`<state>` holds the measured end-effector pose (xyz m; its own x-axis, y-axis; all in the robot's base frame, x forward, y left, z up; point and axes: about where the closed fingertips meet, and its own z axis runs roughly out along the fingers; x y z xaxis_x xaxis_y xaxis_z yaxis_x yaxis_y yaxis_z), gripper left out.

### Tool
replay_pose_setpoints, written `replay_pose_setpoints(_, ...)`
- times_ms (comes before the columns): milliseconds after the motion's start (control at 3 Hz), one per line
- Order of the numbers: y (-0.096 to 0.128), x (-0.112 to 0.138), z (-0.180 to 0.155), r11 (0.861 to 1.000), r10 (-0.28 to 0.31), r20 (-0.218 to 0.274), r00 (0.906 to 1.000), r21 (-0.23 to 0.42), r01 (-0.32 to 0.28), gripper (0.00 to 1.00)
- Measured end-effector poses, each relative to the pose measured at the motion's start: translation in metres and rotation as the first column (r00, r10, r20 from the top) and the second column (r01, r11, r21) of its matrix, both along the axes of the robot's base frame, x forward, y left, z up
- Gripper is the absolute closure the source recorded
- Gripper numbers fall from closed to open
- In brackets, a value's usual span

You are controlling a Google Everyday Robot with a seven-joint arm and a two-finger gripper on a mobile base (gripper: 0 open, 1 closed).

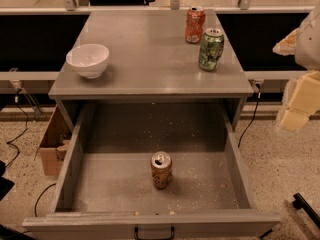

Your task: Pick orange can from top drawer and place on counter

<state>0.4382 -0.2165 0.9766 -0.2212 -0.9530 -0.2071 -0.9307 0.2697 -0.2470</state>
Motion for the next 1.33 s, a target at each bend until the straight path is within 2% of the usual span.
replay_pose_setpoints(667, -0.006, -0.003, 0.01, 1.0, -0.018, 0.01, 0.9998, 0.001, 0.018, 0.0)
replay_pose_setpoints(1000, -0.017, -0.007, -0.012, 0.995, -0.048, 0.002, 0.9988, 0.088, 0.048, 0.0)
replay_pose_setpoints(1333, -0.01, -0.011, -0.067, 0.944, -0.064, 0.044, 0.997, 0.328, 0.047, 0.0)
